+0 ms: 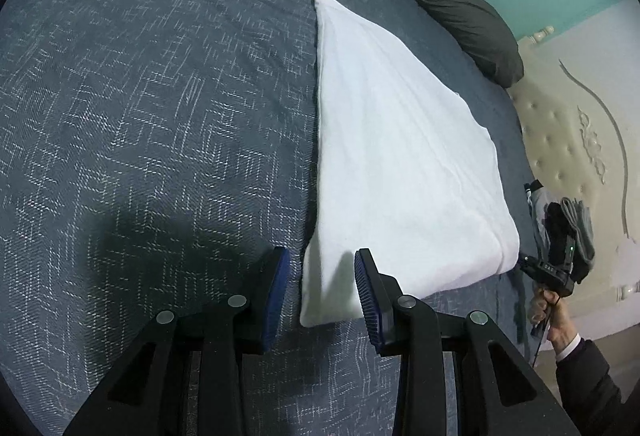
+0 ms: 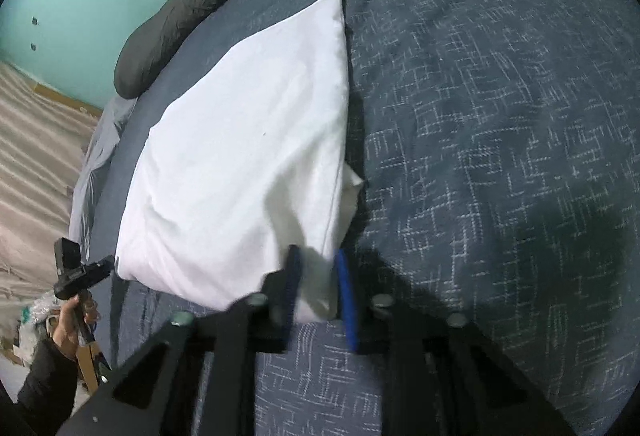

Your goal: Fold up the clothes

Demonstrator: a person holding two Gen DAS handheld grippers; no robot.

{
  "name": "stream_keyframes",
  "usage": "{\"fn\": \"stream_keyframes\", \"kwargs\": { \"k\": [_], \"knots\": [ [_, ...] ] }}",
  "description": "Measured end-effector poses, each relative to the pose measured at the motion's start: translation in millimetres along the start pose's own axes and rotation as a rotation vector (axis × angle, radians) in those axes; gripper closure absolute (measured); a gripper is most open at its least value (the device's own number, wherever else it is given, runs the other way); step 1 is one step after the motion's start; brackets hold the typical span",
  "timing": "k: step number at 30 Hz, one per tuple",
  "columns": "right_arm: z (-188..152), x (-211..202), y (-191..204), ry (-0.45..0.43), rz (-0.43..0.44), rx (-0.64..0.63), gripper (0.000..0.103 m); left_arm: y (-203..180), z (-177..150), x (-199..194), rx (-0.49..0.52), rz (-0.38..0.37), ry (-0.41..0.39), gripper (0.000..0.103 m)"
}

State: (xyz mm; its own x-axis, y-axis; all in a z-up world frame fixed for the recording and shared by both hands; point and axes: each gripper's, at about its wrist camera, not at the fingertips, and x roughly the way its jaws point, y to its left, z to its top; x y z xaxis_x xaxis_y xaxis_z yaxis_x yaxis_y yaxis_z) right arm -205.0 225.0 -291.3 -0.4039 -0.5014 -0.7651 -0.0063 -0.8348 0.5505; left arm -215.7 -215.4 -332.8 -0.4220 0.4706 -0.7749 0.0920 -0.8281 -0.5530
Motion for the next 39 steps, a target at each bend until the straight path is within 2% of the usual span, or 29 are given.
{"fn": "stream_keyframes", "kwargs": {
  "k": [1, 5, 11, 13, 15, 16, 19, 22, 24, 28, 32, 39],
  "knots": [
    [-1.0, -0.5, 0.1, -0.005, 0.0, -0.002, 0.1, -0.3, -0.3, 1.0, 0.002, 0.004, 0.002, 0.066],
    [0.2, -10.9, -1.0, -0.028, -0.005, -0.012, 0.101, -0.6, -0.5, 6.6, 0.006, 0.032, 0.012, 0.067],
    [19.1, -33.7, -5.6, -0.052, -0.006, -0.039, 0.102, -3.0, 0.2, 15.4, 0.014, 0.068, 0.018, 0.067],
    [21.8, -31.8, -6.9, -0.003, 0.015, -0.057, 0.102, -4.8, 0.8, 16.7, 0.009, 0.067, 0.016, 0.067],
    [20.3, -21.6, -6.6, 0.084, 0.047, -0.06, 0.101, -8.6, 0.9, 19.8, 0.005, 0.065, 0.016, 0.068],
    [19.0, -20.1, -5.2, 0.095, 0.045, -0.069, 0.101, -8.2, 0.8, 19.2, 0.003, 0.064, 0.017, 0.068],
    [14.7, -24.2, -5.6, 0.08, 0.072, -0.066, 0.099, -5.3, -1.5, 17.3, 0.007, 0.065, 0.02, 0.068],
    [8.4, -27.0, -11.1, 0.073, 0.052, -0.056, 0.095, -3.2, 0.1, 14.0, 0.005, 0.064, 0.02, 0.068],
    [3.0, -26.7, -13.0, 0.081, 0.049, -0.068, 0.088, -4.1, -0.2, 14.8, 0.005, 0.065, 0.019, 0.068],
    [-6.1, -16.9, -2.5, 0.121, 0.02, -0.152, 0.086, -3.8, -3.4, 14.0, 0.003, 0.063, 0.018, 0.068],
    [-13.2, -4.6, 14.1, 0.147, -0.045, -0.265, 0.086, -3.5, -2.7, 14.3, 0.005, 0.063, 0.02, 0.068],
    [-17.1, 6.4, 34.8, 0.11, -0.059, -0.353, 0.086, -4.5, -0.6, 16.1, 0.004, 0.061, 0.021, 0.067]
  ]
}}
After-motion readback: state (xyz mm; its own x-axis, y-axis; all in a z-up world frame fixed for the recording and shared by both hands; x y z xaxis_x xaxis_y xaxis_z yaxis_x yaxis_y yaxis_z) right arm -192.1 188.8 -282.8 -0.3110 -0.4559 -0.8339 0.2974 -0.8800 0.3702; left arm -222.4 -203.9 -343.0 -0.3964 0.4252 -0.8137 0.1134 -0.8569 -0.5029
